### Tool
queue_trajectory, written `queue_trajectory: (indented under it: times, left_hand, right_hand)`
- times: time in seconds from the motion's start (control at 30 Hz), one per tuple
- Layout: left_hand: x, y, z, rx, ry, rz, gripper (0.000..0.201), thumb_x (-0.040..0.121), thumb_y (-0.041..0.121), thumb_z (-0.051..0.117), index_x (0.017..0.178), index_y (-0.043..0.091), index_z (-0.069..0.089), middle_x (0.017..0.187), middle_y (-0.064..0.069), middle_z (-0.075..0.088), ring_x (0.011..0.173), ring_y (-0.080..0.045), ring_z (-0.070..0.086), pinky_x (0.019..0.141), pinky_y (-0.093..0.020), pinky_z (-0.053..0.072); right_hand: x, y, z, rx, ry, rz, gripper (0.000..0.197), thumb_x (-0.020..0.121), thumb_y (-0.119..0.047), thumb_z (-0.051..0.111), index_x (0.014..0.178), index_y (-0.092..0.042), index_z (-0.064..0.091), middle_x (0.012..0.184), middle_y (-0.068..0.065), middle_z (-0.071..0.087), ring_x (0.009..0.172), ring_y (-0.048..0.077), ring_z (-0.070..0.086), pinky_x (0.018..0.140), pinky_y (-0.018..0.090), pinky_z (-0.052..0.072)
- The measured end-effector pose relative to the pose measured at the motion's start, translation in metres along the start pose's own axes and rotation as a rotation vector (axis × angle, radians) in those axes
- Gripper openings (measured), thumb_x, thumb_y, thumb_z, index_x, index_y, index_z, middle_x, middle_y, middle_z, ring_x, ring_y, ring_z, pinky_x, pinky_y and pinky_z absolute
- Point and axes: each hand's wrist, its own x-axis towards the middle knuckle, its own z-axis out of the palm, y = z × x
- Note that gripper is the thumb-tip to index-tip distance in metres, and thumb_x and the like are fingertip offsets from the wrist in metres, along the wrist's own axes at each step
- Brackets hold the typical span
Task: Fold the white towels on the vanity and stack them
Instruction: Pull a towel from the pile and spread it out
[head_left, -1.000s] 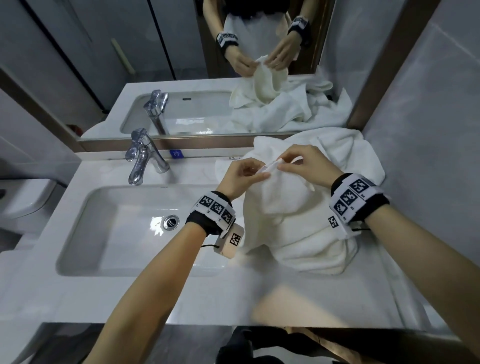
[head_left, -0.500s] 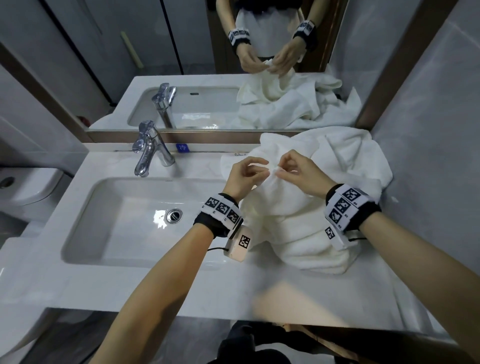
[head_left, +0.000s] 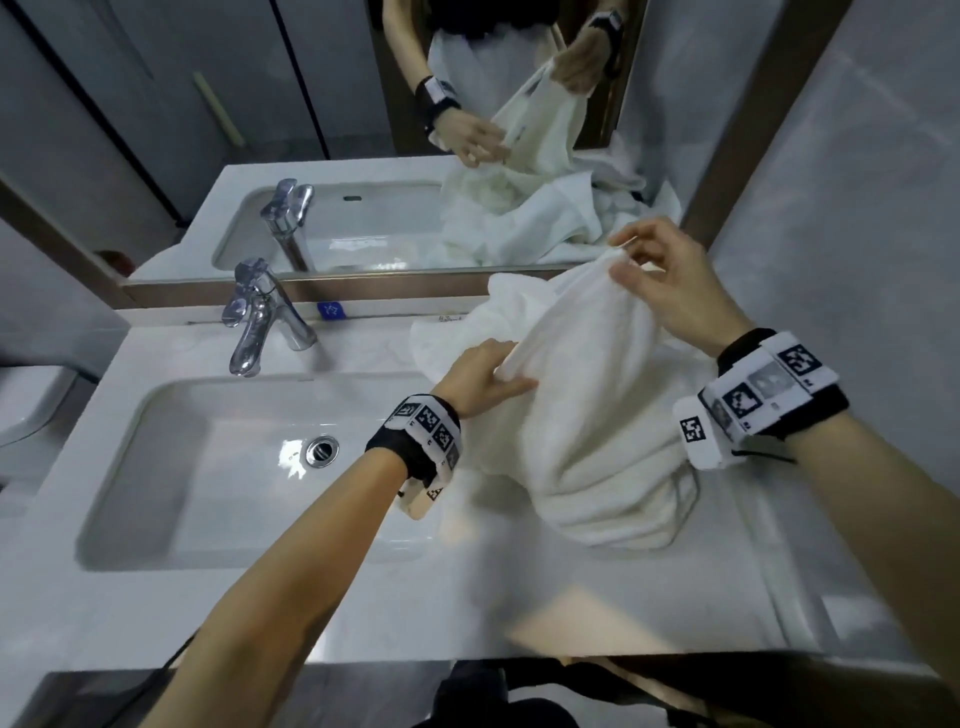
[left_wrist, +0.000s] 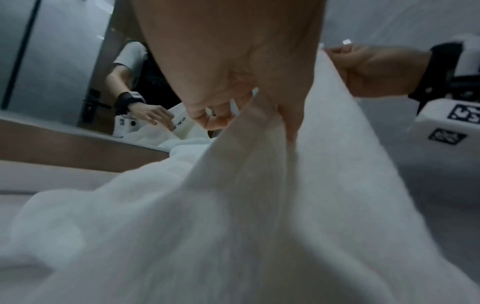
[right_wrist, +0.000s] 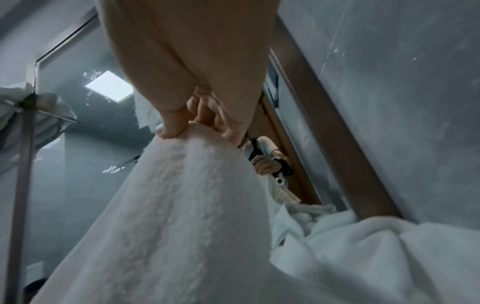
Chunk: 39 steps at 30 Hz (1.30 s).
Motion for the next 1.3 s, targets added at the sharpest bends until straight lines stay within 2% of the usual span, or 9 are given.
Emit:
queue_trajectory:
  times: [0.13, 0.3, 0.47, 0.57, 0.7, 0.83, 0.97, 1.07, 1.3]
  left_hand:
    - [0.017, 0.007, -0.004, 0.182, -0.236, 0.022, 0.035, 0.089, 0.036, 0.059, 0.112, 0.009, 0.058, 0.106, -0.016, 0.062, 0.097, -0.030, 0.057, 0.081, -0.034, 0.043]
    - [0.034, 0.004, -0.026, 0.402, -0.265, 0.029, 0.045, 0.088, 0.047, 0.055, 0.114, 0.011, 0.060, 0.108, -0.014, 0.052, 0.099, -0.031, 0.052, 0.085, -0.029, 0.033]
    - [0.051, 0.036, -0.030, -0.060, -0.099, 0.077, 0.069, 0.072, 0.042, 0.077, 0.132, 0.022, 0.049, 0.131, 0.006, 0.039, 0.112, -0.011, 0.053, 0.095, -0.018, 0.038]
    - [0.069, 0.070, -0.022, -0.102, -0.135, 0.232, 0.047, 0.075, 0.036, 0.076, 0.116, 0.016, 0.066, 0.144, 0.008, 0.041, 0.128, -0.002, 0.036, 0.107, -0.019, 0.027]
    - [0.083, 0.097, -0.013, -0.240, -0.231, 0.201, 0.029, 0.076, 0.030, 0.076, 0.099, 0.014, 0.071, 0.105, 0.004, 0.069, 0.098, -0.012, 0.063, 0.086, -0.024, 0.046]
    - [0.085, 0.091, -0.002, -0.084, -0.292, 0.101, 0.028, 0.081, 0.039, 0.069, 0.078, 0.012, 0.064, 0.078, -0.005, 0.069, 0.074, -0.025, 0.064, 0.063, -0.029, 0.049]
    - [0.073, 0.069, 0.019, 0.029, -0.444, 0.016, 0.030, 0.088, 0.045, 0.059, 0.081, 0.015, 0.062, 0.083, -0.002, 0.066, 0.074, -0.017, 0.061, 0.066, -0.009, 0.047]
    - [0.062, 0.058, 0.028, 0.005, -0.525, -0.031, 0.039, 0.087, 0.045, 0.060, 0.102, 0.008, 0.064, 0.101, -0.004, 0.068, 0.093, -0.023, 0.063, 0.079, -0.026, 0.050]
    - [0.050, 0.040, -0.070, -0.004, -0.127, 0.026, 0.023, 0.075, 0.027, 0.078, 0.076, 0.005, 0.069, 0.071, -0.003, 0.062, 0.065, -0.009, 0.052, 0.063, -0.026, 0.042]
  right_hand:
    - [0.000, -0.012, -0.037, -0.036, 0.178, -0.023, 0.024, 0.090, -0.012, 0.059, 0.095, -0.035, 0.051, 0.098, -0.009, 0.060, 0.092, 0.001, 0.059, 0.086, 0.016, 0.047]
    - [0.003, -0.033, -0.082, -0.065, 0.387, -0.148, 0.019, 0.092, -0.016, 0.054, 0.099, -0.033, 0.047, 0.099, -0.004, 0.057, 0.094, 0.009, 0.057, 0.085, 0.018, 0.045]
    - [0.009, -0.044, -0.083, -0.079, 0.249, -0.183, 0.020, 0.094, -0.013, 0.054, 0.101, -0.030, 0.049, 0.098, -0.013, 0.058, 0.088, -0.001, 0.055, 0.083, 0.016, 0.043]
    - [0.004, -0.040, -0.076, -0.074, 0.145, -0.164, 0.017, 0.094, -0.014, 0.055, 0.101, -0.029, 0.051, 0.088, -0.020, 0.064, 0.084, -0.003, 0.057, 0.080, 0.015, 0.043]
    - [-0.009, -0.037, -0.083, -0.065, 0.127, -0.155, 0.016, 0.093, -0.017, 0.056, 0.101, -0.030, 0.052, 0.097, -0.012, 0.061, 0.085, -0.005, 0.058, 0.079, 0.012, 0.043]
    - [-0.018, -0.035, -0.094, -0.069, 0.215, -0.156, 0.017, 0.092, -0.018, 0.058, 0.100, -0.032, 0.053, 0.101, -0.008, 0.062, 0.092, 0.005, 0.060, 0.085, 0.016, 0.045]
    - [-0.023, -0.035, -0.101, -0.064, 0.287, -0.171, 0.019, 0.091, -0.017, 0.059, 0.099, -0.033, 0.053, 0.100, -0.011, 0.061, 0.092, 0.005, 0.059, 0.087, 0.017, 0.046]
    - [-0.024, -0.035, -0.100, -0.081, 0.310, -0.159, 0.019, 0.091, -0.016, 0.059, 0.098, -0.033, 0.053, 0.100, -0.011, 0.060, 0.092, 0.003, 0.057, 0.088, 0.018, 0.045]
    - [-0.019, -0.024, -0.108, -0.107, 0.613, -0.107, 0.014, 0.089, -0.025, 0.057, 0.095, -0.037, 0.053, 0.095, -0.015, 0.060, 0.087, 0.000, 0.058, 0.086, 0.023, 0.048]
